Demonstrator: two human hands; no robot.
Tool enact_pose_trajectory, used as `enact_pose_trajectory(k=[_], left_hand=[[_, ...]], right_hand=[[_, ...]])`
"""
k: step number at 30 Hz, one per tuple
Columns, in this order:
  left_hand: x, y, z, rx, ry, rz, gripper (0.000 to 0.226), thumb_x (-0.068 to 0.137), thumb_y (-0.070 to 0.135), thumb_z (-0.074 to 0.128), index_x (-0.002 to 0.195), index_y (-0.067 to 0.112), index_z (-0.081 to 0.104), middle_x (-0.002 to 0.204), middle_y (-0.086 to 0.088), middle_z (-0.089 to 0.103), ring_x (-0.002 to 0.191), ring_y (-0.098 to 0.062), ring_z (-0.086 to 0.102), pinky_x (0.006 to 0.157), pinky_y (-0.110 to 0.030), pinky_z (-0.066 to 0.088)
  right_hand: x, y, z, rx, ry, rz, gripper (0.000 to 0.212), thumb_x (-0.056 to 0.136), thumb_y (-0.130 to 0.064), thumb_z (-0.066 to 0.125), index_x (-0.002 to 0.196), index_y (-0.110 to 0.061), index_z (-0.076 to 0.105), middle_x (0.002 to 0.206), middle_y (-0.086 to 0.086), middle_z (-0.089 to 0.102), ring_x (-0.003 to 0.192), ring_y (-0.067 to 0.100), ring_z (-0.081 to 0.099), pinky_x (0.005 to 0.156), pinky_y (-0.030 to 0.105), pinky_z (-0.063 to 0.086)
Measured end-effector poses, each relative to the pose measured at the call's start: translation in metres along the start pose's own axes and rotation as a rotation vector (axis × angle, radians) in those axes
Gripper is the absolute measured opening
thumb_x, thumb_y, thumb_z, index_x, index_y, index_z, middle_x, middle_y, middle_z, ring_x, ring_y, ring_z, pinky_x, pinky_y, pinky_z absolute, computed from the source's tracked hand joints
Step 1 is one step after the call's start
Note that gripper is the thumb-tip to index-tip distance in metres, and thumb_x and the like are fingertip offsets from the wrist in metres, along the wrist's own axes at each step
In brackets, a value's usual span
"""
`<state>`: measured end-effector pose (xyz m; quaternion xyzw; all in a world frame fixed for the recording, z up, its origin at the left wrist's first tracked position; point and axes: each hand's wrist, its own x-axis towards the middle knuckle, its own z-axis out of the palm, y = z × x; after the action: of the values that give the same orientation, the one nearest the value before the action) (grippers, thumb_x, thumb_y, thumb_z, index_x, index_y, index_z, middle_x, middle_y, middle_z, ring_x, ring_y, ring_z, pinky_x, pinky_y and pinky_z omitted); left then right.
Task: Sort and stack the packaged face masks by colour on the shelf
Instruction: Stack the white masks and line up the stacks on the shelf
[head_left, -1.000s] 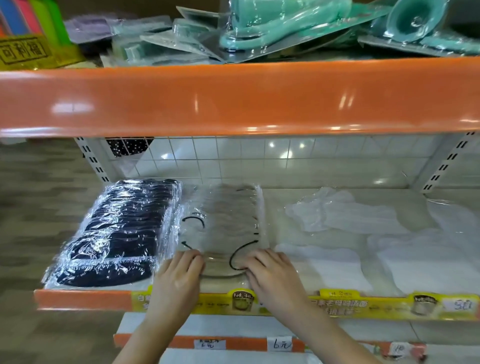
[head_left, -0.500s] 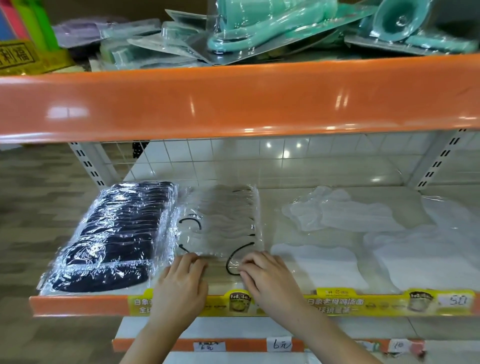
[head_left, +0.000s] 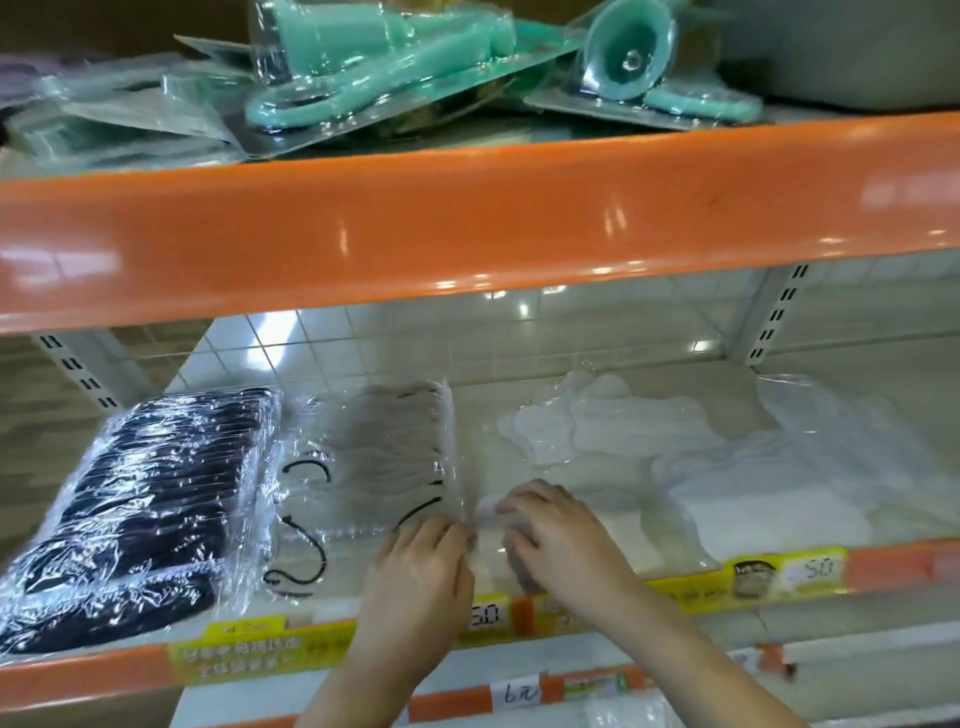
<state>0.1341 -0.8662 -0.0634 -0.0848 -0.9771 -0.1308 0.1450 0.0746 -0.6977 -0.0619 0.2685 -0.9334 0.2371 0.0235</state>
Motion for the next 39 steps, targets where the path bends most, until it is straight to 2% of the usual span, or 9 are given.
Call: enact_pose_trajectory(k=[4, 6, 9, 15, 19, 24, 27, 33, 39], left_hand=[[0.025, 0.035, 0.018, -0.031, -0.170, 0.035, 0.030, 0.064, 0.019, 0.073, 0.092, 0.026, 0.067, 0.099, 0.007, 0.063, 0.089, -0.017, 0.065, 0.065, -0.030, 0.051], [0.039, 0.052, 0.027, 0.066, -0.333, 0.047, 0.041, 0.086, 0.030, 0.059, 0.125, 0.024, 0.053, 0.135, 0.003, 0.046, 0.129, -0.021, 0.044, 0.093, -0.038, 0.044], [0.054, 0.065, 0.035, 0.134, -0.493, 0.037, 0.057, 0.095, 0.042, 0.049, 0.144, 0.024, 0.028, 0.155, 0.000, 0.019, 0.144, -0.020, 0.015, 0.109, -0.039, 0.026], [0.074, 0.080, 0.045, 0.078, -0.471, 0.022, 0.051, 0.092, 0.050, 0.048, 0.139, 0.031, 0.036, 0.152, 0.007, 0.025, 0.141, -0.014, 0.018, 0.108, -0.034, 0.023], [0.090, 0.088, 0.051, -0.015, -0.335, -0.046, 0.055, 0.088, 0.049, 0.024, 0.133, 0.027, 0.048, 0.142, 0.008, 0.042, 0.136, -0.017, 0.033, 0.102, -0.034, 0.033], [0.122, 0.084, 0.062, 0.014, -0.362, -0.167, 0.048, 0.100, 0.034, 0.034, 0.147, 0.026, 0.024, 0.158, -0.001, 0.015, 0.146, -0.020, 0.007, 0.112, -0.036, 0.019], [0.130, 0.083, 0.067, 0.059, -0.365, -0.198, 0.051, 0.100, 0.034, 0.033, 0.148, 0.023, 0.020, 0.159, -0.005, 0.011, 0.146, -0.025, 0.006, 0.113, -0.038, 0.018], [0.123, 0.091, 0.071, 0.133, -0.337, -0.182, 0.036, 0.100, 0.036, 0.033, 0.134, 0.026, 0.040, 0.147, -0.001, 0.032, 0.138, -0.024, 0.023, 0.107, -0.035, 0.023], [0.119, 0.101, 0.063, 0.215, -0.368, -0.155, 0.033, 0.097, 0.022, 0.038, 0.129, 0.024, 0.046, 0.129, 0.000, 0.048, 0.126, -0.024, 0.037, 0.099, -0.034, 0.027]], right_hand=[[-0.001, 0.027, -0.023, -0.138, -0.119, 0.111, 0.049, 0.087, -0.030, 0.057, 0.135, -0.027, 0.046, 0.137, -0.005, 0.041, 0.128, 0.018, 0.037, 0.100, 0.030, 0.033], [-0.004, 0.043, -0.031, -0.206, -0.236, 0.149, 0.063, 0.084, -0.037, 0.062, 0.141, -0.026, 0.037, 0.142, -0.003, 0.033, 0.133, 0.021, 0.029, 0.104, 0.032, 0.030], [-0.010, 0.061, -0.038, -0.241, -0.299, 0.202, 0.073, 0.081, -0.044, 0.067, 0.143, -0.024, 0.033, 0.144, 0.000, 0.030, 0.135, 0.022, 0.025, 0.105, 0.033, 0.028], [-0.016, 0.090, -0.050, -0.252, -0.263, 0.242, 0.062, 0.080, -0.050, 0.066, 0.127, -0.017, 0.043, 0.137, 0.002, 0.034, 0.131, 0.023, 0.029, 0.101, 0.031, 0.028], [-0.016, 0.105, -0.062, -0.289, -0.290, 0.274, 0.063, 0.081, -0.048, 0.065, 0.131, -0.017, 0.041, 0.137, 0.003, 0.035, 0.130, 0.023, 0.031, 0.101, 0.031, 0.030], [-0.012, 0.120, -0.085, -0.351, -0.365, 0.342, 0.041, 0.088, -0.033, 0.061, 0.122, -0.014, 0.047, 0.129, 0.004, 0.041, 0.123, 0.025, 0.038, 0.095, 0.032, 0.033], [-0.001, 0.122, -0.095, -0.410, -0.369, 0.354, 0.025, 0.094, -0.021, 0.050, 0.118, -0.012, 0.050, 0.123, 0.007, 0.046, 0.116, 0.027, 0.044, 0.088, 0.032, 0.035], [0.043, 0.117, -0.084, -0.246, -0.081, 0.193, 0.038, 0.097, -0.029, 0.045, 0.131, -0.012, 0.046, 0.133, 0.007, 0.046, 0.123, 0.025, 0.044, 0.096, 0.034, 0.036], [0.069, 0.121, -0.051, -0.188, -0.062, 0.068, 0.051, 0.097, -0.037, 0.047, 0.141, -0.014, 0.038, 0.147, 0.004, 0.037, 0.136, 0.021, 0.029, 0.110, 0.033, 0.026]])
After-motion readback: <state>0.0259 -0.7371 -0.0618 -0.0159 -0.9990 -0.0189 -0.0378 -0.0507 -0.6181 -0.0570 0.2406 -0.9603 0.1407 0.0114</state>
